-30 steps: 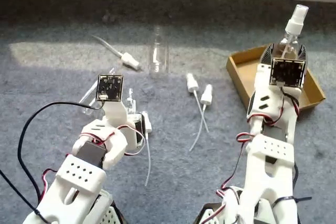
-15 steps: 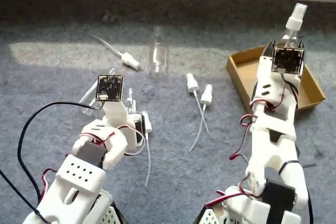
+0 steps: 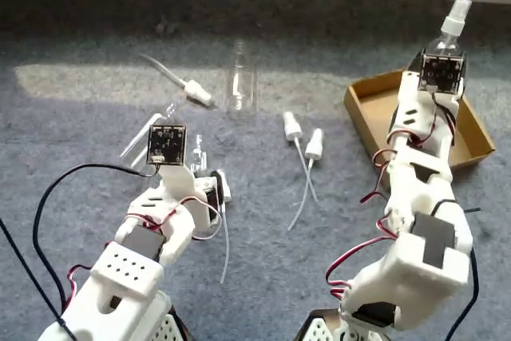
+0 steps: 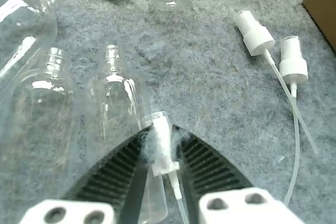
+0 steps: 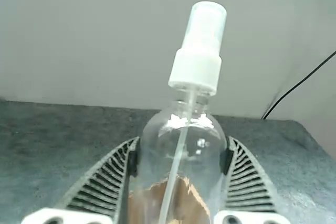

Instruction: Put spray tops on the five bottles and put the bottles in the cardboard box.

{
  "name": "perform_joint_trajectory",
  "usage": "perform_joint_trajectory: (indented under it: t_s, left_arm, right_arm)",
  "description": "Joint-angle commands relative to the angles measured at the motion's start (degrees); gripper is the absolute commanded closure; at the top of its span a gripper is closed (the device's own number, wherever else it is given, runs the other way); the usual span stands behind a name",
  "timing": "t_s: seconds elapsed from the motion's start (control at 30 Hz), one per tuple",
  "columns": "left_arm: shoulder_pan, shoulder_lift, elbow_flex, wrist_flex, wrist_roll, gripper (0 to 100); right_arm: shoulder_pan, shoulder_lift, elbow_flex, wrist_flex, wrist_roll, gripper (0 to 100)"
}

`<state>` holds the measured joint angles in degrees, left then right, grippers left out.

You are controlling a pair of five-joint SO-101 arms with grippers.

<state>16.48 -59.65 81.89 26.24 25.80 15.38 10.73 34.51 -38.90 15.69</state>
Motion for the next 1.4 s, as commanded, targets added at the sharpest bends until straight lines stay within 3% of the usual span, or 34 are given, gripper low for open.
perform_joint_trajectory:
  t_s: [0.0, 0.17, 0.6, 1.37]
  left_arm:
    - [-0.6, -0.9, -0.4, -1.9, -0.2, 98]
    - [-0.6, -0.9, -0.3, -2.1, -0.2, 98]
    - [-0.6, -0.9, -0.3, -2.1, -0.2, 98]
    - [-0.6, -0.9, -0.3, -2.1, -0.2, 98]
  right_arm:
    - [0.3, 2.5, -4.0, -9.8, -0.4, 87.8]
    - [0.4, 9.3, -6.4, -14.4, -0.4, 87.8]
    - [1.6, 25.1, -21.5, -14.5, -0.4, 87.8]
    - [1.6, 36.3, -31.7, -14.5, -0.1, 87.5]
